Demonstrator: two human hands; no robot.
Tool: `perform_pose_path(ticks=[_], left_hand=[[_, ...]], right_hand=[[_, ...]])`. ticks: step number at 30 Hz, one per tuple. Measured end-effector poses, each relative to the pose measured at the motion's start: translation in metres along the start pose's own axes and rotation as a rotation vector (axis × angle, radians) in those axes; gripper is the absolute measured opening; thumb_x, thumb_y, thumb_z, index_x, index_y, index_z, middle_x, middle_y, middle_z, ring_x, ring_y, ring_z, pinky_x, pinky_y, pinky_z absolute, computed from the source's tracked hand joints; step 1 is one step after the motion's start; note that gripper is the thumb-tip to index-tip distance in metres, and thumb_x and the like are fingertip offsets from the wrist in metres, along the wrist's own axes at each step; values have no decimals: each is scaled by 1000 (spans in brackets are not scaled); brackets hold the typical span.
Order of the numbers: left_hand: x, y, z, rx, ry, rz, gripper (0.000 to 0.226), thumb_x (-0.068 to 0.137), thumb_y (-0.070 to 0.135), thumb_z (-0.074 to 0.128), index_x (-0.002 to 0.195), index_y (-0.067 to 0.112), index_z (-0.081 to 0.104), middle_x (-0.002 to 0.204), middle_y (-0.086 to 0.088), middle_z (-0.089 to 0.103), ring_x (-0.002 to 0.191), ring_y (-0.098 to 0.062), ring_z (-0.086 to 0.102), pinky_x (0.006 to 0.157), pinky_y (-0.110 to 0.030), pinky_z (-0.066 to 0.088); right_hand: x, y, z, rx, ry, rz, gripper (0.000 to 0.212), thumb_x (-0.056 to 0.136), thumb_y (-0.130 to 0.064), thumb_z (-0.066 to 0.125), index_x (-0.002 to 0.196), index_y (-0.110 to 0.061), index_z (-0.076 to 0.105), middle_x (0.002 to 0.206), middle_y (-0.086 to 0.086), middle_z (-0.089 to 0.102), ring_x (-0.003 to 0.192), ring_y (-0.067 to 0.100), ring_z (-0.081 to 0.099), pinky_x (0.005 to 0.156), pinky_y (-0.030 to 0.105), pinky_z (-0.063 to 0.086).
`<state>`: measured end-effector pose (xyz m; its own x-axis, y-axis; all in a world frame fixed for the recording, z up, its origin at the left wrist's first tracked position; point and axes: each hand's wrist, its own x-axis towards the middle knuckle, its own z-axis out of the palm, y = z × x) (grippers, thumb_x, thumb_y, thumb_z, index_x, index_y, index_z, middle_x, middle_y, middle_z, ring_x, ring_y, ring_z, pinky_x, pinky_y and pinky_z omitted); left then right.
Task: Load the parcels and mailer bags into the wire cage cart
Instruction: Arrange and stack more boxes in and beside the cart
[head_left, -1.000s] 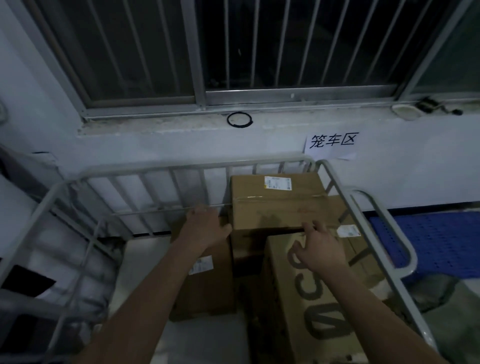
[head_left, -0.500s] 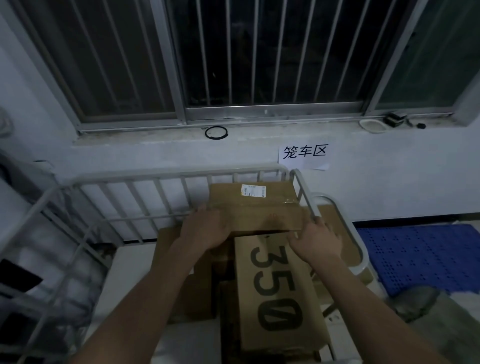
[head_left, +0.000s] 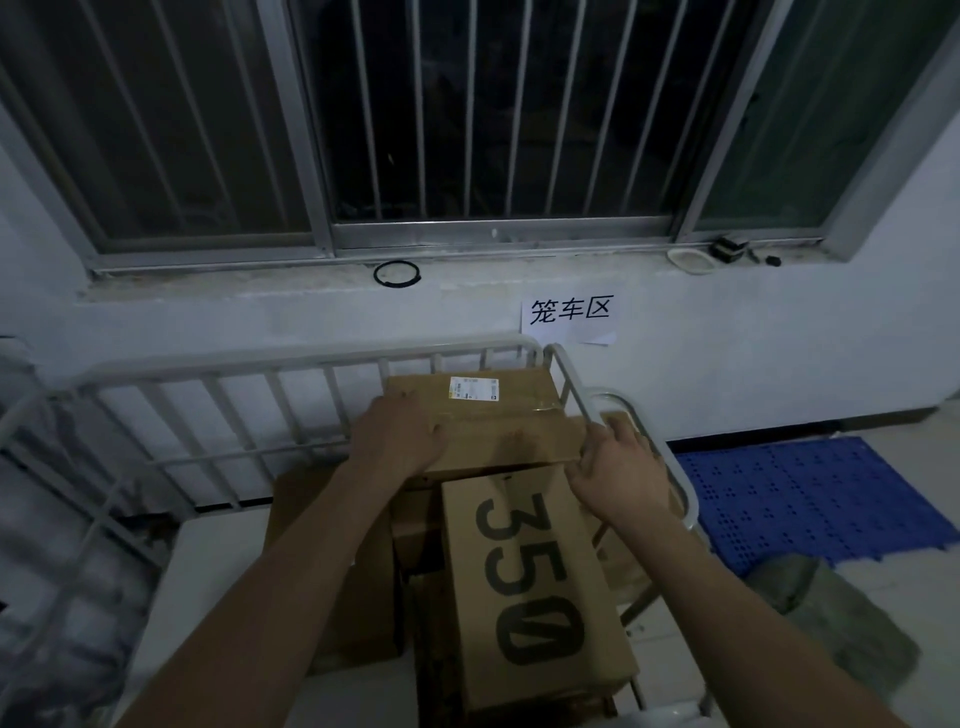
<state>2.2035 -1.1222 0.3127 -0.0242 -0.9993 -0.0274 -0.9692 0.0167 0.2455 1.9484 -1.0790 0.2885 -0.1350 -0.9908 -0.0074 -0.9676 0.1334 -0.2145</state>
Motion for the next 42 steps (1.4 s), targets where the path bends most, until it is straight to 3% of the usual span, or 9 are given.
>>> perform_pose_path(ticks=[4, 11, 16, 19, 21, 25, 35, 39, 42], left_hand=[[0, 21, 3, 28, 1, 7, 43, 95, 43, 53, 129, 15, 51, 121, -8, 54, 102, -22, 55, 86, -41, 54], [-4, 82, 22, -9, -30, -48, 43, 95, 41, 54, 131, 17, 49, 127, -9, 50, 112, -27, 50, 88, -40, 50], [-6, 156, 42, -2, -79, -63, 18, 92, 36, 45, 91, 18, 50, 95, 2, 50, 100, -25, 57, 74, -34, 43], [-11, 202, 55, 82, -146, -115, 42, 97, 36, 49, 133, 16, 51, 134, -10, 50, 127, -29, 47, 100, -41, 44], [-14, 224, 63, 63, -155, -144, 50, 97, 41, 48, 142, 20, 45, 145, -11, 41, 133, -28, 38, 108, -40, 39], [-17, 263, 73, 45, -154, -170, 47, 94, 49, 49, 132, 22, 56, 138, -9, 46, 126, -27, 44, 102, -36, 41], [-7, 305, 94, -35, -120, -130, 33, 94, 39, 54, 123, 22, 57, 124, -4, 53, 105, -22, 55, 87, -37, 53], [4, 317, 107, -47, -105, -44, 36, 94, 36, 55, 122, 15, 52, 102, -2, 59, 92, -20, 58, 80, -35, 52], [9, 328, 115, 11, -55, -37, 40, 91, 38, 59, 123, 16, 51, 112, -7, 59, 100, -25, 58, 83, -38, 52]], right_hand=[[11, 17, 0, 45, 41, -56, 60, 92, -44, 54, 147, -24, 42, 161, 8, 26, 140, 32, 36, 108, 51, 42], [42, 79, -4, 95, 70, -119, 63, 94, -45, 54, 151, -23, 39, 161, 8, 27, 143, 32, 32, 111, 48, 40], [65, 171, -22, 123, 23, -136, 70, 90, -40, 62, 153, -22, 36, 162, 9, 24, 141, 33, 31, 112, 44, 37], [78, 221, -32, 143, -3, -137, 68, 91, -37, 61, 152, -22, 35, 163, 7, 22, 144, 31, 28, 112, 46, 39], [84, 248, -39, 140, -34, -149, 69, 93, -40, 59, 154, -22, 32, 164, 7, 18, 146, 31, 25, 111, 49, 39], [88, 284, -46, 145, -47, -151, 69, 93, -40, 58, 154, -22, 31, 164, 7, 17, 145, 31, 26, 108, 49, 42], [86, 314, -45, 163, -41, -106, 68, 94, -42, 57, 153, -15, 37, 164, 7, 18, 143, 31, 29, 107, 45, 41], [82, 319, -40, 171, -13, -80, 65, 95, -40, 56, 153, -20, 36, 163, 7, 21, 143, 32, 28, 106, 49, 43], [85, 324, -35, 161, -29, -77, 66, 94, -41, 57, 153, -21, 36, 162, 8, 23, 142, 31, 30, 105, 55, 43]])
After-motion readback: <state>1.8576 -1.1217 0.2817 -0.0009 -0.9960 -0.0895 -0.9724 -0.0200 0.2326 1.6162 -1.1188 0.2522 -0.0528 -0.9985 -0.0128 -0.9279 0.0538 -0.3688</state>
